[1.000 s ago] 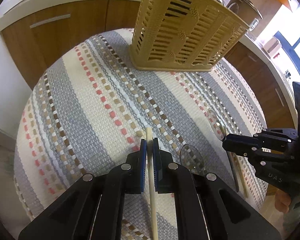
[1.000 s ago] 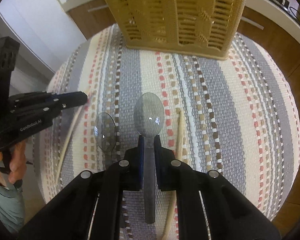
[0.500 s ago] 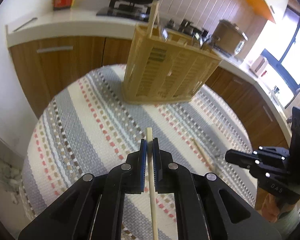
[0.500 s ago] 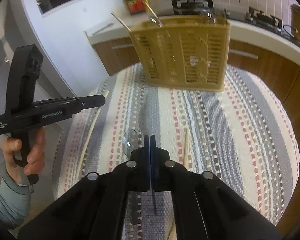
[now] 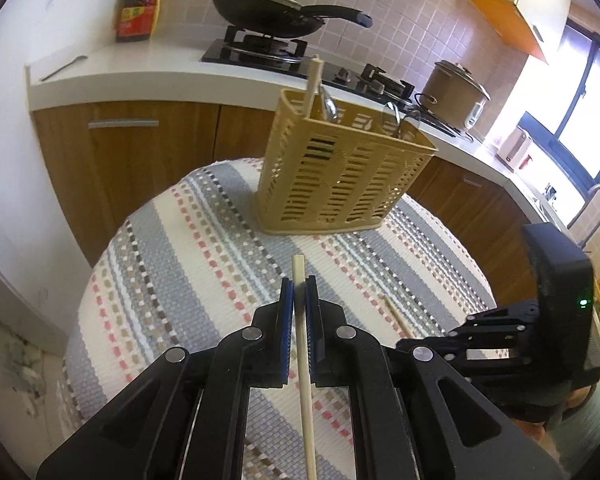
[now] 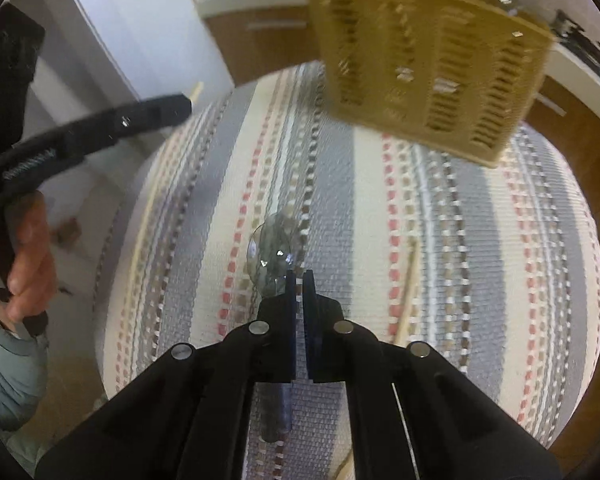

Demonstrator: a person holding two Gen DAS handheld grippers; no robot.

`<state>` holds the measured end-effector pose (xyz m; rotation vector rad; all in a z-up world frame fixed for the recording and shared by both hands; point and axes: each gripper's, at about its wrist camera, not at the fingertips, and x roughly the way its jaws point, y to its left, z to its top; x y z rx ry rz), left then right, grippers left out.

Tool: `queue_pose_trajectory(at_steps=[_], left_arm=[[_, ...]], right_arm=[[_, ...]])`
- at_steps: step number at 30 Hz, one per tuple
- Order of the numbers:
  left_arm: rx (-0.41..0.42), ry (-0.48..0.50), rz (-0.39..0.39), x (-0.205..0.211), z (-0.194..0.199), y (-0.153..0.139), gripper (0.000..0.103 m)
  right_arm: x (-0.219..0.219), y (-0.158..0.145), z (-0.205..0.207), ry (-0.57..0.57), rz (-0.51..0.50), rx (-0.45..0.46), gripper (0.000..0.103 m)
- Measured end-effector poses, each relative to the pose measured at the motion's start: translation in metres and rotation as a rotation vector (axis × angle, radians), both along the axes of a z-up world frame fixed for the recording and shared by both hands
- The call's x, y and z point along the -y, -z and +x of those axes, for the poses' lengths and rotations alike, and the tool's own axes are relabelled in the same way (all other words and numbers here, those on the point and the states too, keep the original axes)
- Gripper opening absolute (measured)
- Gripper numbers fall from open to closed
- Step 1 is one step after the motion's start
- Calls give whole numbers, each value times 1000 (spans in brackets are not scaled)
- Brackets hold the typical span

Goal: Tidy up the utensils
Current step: 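Lift the chopstick with the left tool while the right tool lifts the clear spoon toward the basket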

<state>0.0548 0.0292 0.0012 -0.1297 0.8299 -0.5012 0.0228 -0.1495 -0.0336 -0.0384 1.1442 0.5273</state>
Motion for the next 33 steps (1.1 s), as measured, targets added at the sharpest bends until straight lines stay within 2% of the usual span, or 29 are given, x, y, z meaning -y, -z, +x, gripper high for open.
queue_pose_trajectory(at_steps=[1, 2, 3, 5, 14, 17, 20, 27, 30, 33], left_arm=[[-2, 1, -1, -2, 0, 1, 4], [-2, 2, -1, -4, 0, 2, 4], [-1, 2, -1, -5, -1, 2, 4], [-2, 4, -5, -8, -1, 3, 4], [-12, 22, -28, -6, -1, 7, 4], [-13, 25, -26, -7, -3, 7, 4], [-10, 27, -25, -10, -4, 6, 4], [-20, 28, -28, -10, -2, 9, 4], [-21, 33, -22, -8, -1, 10, 4], [-23, 32, -29, -8, -1, 8, 4]], right_arm=[[-2, 2, 1, -12, 10, -31, 6], [-2, 4, 2, -13, 17, -44, 13], [-1, 5, 1, -7, 16, -47, 25], [1, 6, -2, 5, 0, -44, 35], [-33, 22, 2, -38, -146, -69, 34], [-36, 28, 8, -23, -182, -82, 22], [-25, 32, 11, 21, -210, -80, 21], [26, 33, 22, 189, -191, -93, 21], [20, 27, 19, 158, -167, -89, 22], [-2, 27, 20, 98, -212, -92, 22]])
